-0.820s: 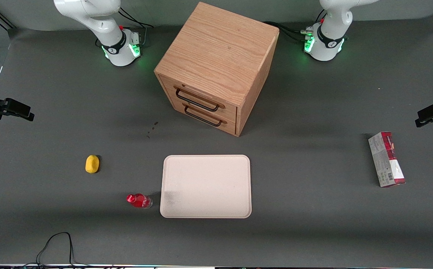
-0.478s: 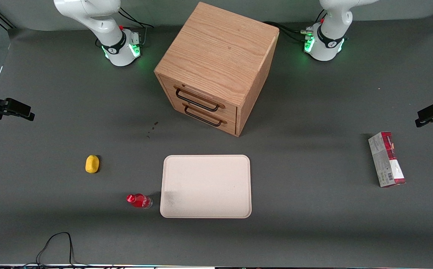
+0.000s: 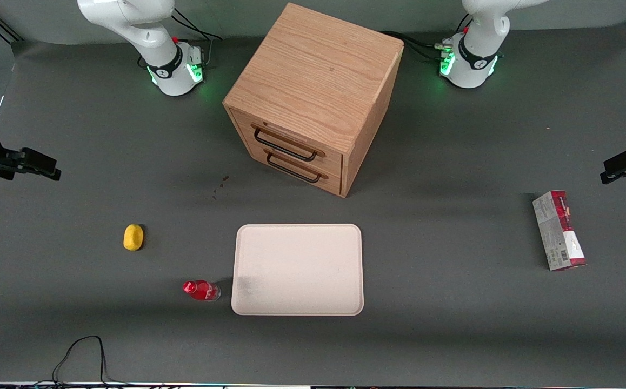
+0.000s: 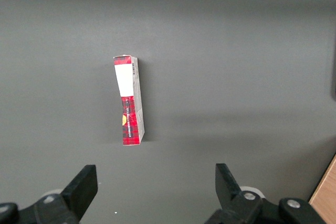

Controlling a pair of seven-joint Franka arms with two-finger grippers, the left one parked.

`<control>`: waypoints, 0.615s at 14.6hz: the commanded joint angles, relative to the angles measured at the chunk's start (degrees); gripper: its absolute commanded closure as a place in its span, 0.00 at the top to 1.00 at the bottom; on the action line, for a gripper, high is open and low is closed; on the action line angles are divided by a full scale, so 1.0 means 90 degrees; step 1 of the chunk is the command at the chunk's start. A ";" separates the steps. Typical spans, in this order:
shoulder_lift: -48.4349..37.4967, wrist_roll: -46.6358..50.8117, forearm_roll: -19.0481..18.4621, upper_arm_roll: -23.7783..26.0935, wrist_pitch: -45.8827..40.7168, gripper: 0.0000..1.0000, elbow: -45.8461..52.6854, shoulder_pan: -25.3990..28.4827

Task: Place coke bottle on tray
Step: 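Move the open right gripper toward the red Coca-Cola bottle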

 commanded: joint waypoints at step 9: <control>0.2678 0.0986 0.0038 0.0342 0.0314 1.00 0.2935 0.1144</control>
